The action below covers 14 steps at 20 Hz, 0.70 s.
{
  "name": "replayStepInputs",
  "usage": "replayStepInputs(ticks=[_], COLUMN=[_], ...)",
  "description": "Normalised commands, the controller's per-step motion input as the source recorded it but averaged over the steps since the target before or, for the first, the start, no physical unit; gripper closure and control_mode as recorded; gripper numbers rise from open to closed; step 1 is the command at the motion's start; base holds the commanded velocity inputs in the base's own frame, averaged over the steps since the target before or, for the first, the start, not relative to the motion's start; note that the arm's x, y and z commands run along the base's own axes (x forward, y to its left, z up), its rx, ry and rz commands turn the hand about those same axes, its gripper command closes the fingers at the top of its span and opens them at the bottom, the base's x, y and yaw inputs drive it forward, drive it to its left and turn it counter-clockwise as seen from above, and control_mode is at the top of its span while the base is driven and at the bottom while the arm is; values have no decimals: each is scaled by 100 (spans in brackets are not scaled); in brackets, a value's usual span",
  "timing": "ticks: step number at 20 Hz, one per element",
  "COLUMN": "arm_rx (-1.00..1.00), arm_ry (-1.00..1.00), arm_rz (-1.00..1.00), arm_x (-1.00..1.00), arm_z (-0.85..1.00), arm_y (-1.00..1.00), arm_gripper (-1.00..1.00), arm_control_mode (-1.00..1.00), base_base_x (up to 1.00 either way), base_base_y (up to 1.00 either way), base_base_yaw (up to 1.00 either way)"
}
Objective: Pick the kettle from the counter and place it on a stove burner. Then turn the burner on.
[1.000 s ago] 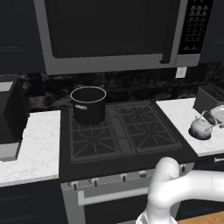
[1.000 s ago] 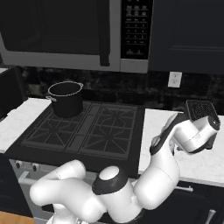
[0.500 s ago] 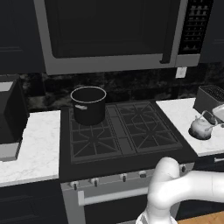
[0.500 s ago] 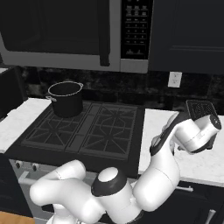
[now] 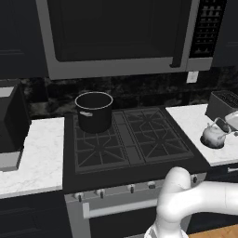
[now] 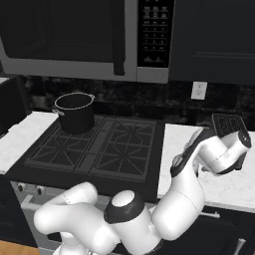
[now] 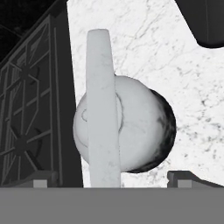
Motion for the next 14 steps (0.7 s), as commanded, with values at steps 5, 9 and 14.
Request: replayStepInputs(ticks=[5,9,14], arm_rx=[0,0,0], arm_ry=[0,0,0], arm_rz=[0,0,0], arm_x=[6,0,0], arm_z=[-7,0,0], arm_y=[4,0,0], arm_gripper=[-100,100,100], arm_control_mode=[-100,-100,-100], base_base_x=[0,0,0], base_base_y=[0,0,0], base_base_yaw=[0,0,0])
